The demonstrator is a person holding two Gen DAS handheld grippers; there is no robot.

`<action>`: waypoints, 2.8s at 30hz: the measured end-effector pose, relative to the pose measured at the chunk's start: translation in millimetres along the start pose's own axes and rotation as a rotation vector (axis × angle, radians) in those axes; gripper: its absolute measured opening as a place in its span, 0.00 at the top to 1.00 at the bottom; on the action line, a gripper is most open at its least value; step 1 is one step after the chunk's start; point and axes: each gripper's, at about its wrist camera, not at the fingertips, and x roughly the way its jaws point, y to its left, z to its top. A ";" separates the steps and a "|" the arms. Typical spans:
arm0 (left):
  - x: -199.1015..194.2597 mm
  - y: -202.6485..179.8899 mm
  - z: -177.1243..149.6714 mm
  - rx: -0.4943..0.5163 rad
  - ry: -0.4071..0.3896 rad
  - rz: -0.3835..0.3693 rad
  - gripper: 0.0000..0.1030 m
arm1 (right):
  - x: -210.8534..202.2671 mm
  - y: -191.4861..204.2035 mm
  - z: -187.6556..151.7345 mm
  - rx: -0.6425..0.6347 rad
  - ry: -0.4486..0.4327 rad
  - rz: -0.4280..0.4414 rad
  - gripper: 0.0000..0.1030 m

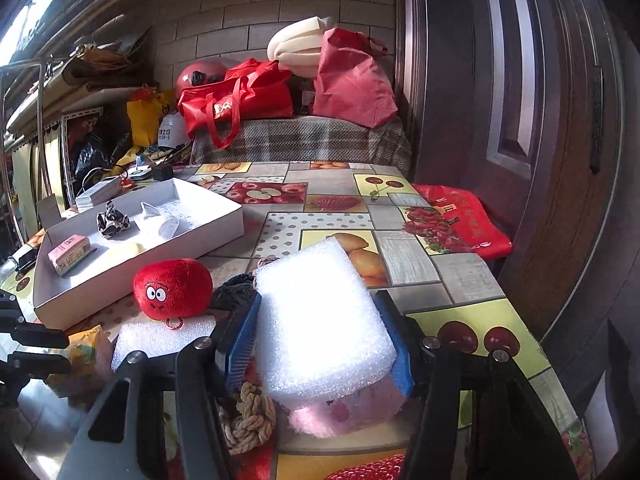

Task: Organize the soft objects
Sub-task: 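Grasp the white foam block with the right tool while the left tool grasps the yellow tissue pack, then carry the foam block and yellow tissue pack with both tools over the white box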

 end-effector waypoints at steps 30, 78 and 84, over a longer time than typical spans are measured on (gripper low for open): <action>32.5 -3.9 -4.0 0.001 0.185 -0.064 0.49 | -3.5 -8.7 2.1 0.065 -0.040 0.002 0.44; -28.9 177.4 -21.1 -0.377 -0.324 0.521 0.55 | 27.9 149.2 17.8 -0.154 -0.096 0.189 0.44; -19.2 191.4 -15.8 -0.405 -0.310 0.520 0.55 | 48.6 175.6 27.1 -0.127 -0.074 0.229 0.44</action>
